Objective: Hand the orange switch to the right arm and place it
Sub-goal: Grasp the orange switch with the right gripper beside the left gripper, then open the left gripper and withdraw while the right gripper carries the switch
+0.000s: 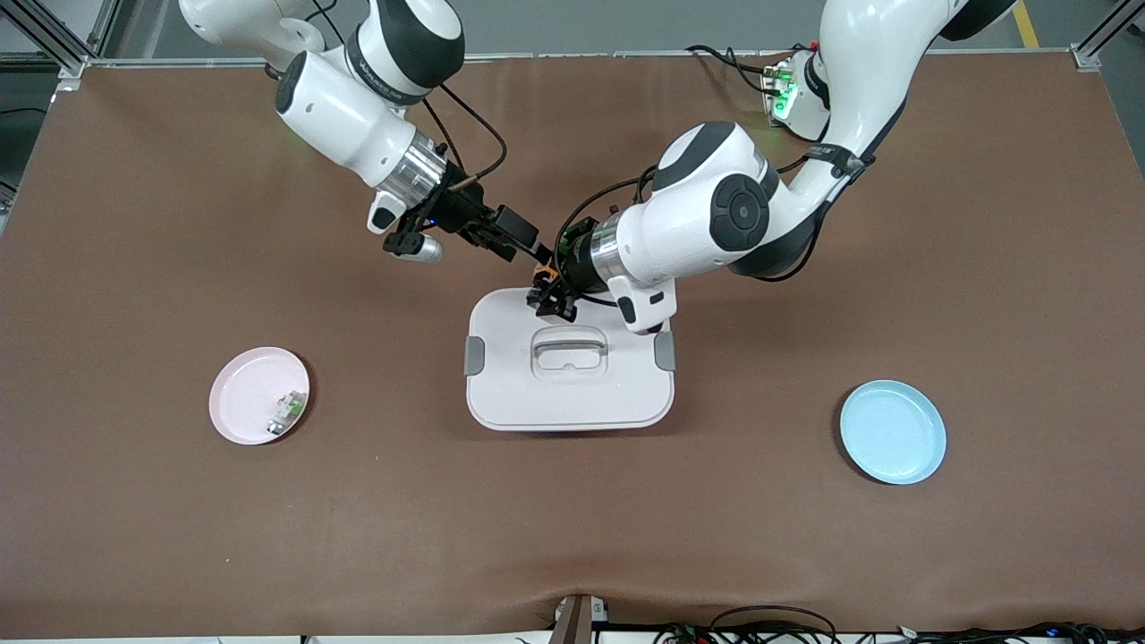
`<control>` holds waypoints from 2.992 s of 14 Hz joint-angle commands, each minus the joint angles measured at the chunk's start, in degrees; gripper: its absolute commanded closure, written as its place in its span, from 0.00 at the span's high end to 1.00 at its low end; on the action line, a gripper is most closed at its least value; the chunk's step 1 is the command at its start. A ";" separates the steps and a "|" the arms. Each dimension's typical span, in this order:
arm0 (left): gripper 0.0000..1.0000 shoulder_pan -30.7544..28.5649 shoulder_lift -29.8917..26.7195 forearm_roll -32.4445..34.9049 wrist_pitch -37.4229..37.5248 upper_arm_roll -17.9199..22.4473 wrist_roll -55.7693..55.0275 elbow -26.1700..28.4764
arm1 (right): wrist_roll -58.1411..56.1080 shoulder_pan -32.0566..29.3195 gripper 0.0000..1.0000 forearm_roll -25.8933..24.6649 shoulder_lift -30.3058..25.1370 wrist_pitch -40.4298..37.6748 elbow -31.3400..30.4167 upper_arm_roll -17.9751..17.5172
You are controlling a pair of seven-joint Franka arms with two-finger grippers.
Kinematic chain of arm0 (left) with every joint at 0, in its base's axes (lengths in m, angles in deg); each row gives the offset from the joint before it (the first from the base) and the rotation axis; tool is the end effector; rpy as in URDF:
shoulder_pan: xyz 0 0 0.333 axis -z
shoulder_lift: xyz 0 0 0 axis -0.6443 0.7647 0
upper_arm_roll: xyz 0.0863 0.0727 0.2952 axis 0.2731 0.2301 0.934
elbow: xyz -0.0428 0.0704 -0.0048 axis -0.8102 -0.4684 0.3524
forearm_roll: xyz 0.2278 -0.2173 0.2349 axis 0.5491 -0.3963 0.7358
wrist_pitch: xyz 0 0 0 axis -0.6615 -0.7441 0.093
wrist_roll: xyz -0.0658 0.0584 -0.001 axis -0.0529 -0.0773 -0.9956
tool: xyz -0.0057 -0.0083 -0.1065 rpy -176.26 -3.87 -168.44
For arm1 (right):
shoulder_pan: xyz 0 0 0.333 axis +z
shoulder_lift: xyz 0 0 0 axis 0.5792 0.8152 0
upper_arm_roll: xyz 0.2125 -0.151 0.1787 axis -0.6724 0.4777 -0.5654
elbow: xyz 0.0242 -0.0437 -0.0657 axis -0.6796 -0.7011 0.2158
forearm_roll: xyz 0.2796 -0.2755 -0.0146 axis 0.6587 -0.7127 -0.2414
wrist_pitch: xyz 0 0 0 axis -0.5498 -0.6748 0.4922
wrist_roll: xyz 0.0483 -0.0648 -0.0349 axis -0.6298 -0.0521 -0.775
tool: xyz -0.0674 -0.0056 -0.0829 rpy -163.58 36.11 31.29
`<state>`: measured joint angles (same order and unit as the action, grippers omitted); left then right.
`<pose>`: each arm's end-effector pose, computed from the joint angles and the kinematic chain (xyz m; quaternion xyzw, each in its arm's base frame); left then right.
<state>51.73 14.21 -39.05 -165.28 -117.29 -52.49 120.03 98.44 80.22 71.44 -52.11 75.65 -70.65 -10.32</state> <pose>0.5542 -0.4769 0.4465 0.7670 0.5596 -0.2514 0.1880 0.4686 0.3582 0.4405 -0.8954 0.2356 -0.0396 0.3758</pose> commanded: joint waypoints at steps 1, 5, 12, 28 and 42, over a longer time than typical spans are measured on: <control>0.00 0.95 0.02 -0.32 1.05 -0.02 -0.57 -0.94 | -1.85 0.26 1.00 1.47 1.37 0.11 1.95 0.16; 0.00 1.48 0.02 -0.67 1.05 -0.02 -0.66 -0.94 | -3.17 0.35 1.00 1.47 2.42 0.20 2.74 0.16; 0.00 2.45 0.28 -0.50 1.05 -0.02 -1.45 -0.85 | -4.40 0.35 0.85 1.47 2.86 0.20 2.74 0.16; 0.97 2.80 0.28 -0.15 1.05 0.07 -2.06 -0.85 | -4.49 0.17 0.00 1.47 2.51 -0.50 3.18 0.16; 1.00 -1.68 -4.99 5.63 7.90 0.77 -1.71 -0.94 | -18.19 -11.06 0.00 -11.40 -2.40 -22.88 4.14 0.51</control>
<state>50.68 11.66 -36.91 -160.42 -116.99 -53.38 118.63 82.99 72.81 66.16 -52.28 58.01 -66.89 -9.23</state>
